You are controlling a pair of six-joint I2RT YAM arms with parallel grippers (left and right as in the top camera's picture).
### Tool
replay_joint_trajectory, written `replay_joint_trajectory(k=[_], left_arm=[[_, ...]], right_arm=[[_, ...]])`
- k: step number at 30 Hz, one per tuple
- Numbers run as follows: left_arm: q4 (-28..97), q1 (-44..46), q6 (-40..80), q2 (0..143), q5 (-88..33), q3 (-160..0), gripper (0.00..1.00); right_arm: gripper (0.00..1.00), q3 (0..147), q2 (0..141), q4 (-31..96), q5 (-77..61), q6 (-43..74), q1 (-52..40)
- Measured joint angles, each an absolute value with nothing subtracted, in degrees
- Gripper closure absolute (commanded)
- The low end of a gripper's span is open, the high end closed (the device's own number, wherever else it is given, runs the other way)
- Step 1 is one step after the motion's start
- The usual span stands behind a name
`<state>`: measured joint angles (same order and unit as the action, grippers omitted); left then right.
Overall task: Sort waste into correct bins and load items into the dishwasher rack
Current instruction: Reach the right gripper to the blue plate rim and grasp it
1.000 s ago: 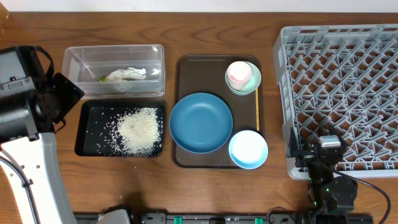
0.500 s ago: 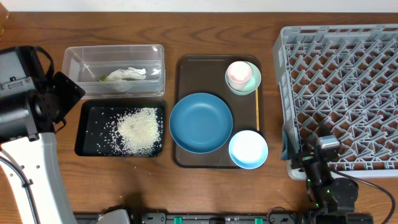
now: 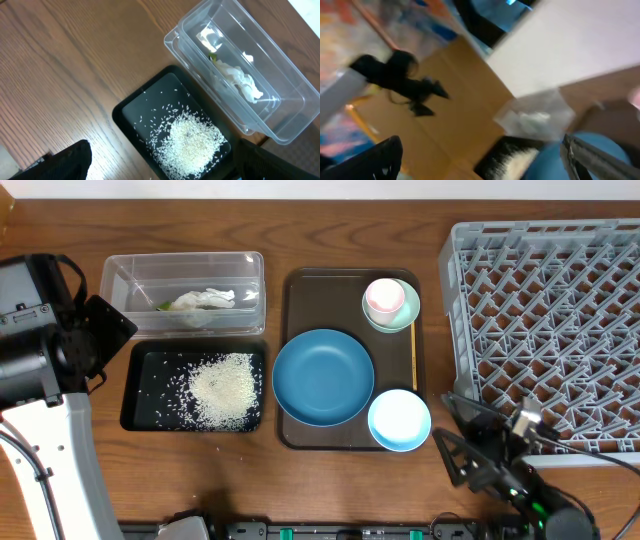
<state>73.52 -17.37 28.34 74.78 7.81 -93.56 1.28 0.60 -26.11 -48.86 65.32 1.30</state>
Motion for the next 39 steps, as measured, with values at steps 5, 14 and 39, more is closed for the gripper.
replay_joint_trajectory(k=[5,14,39], left_arm=[[73.52,-17.37,28.32,74.78,7.81,-93.56,0.08],[73.52,-17.37,28.34,74.78,7.77,-93.56,0.08],[73.52,-17.37,28.34,74.78,7.84,-93.56,0.07]], right_arm=[[0.01,7.75,3.20,-19.81,-46.87,68.64,1.32],[0.01,45.58,32.10,13.93,-49.32,47.68,1.30],[0.01,82.83,89.52,52.05,2.87,10.44,-56.75]])
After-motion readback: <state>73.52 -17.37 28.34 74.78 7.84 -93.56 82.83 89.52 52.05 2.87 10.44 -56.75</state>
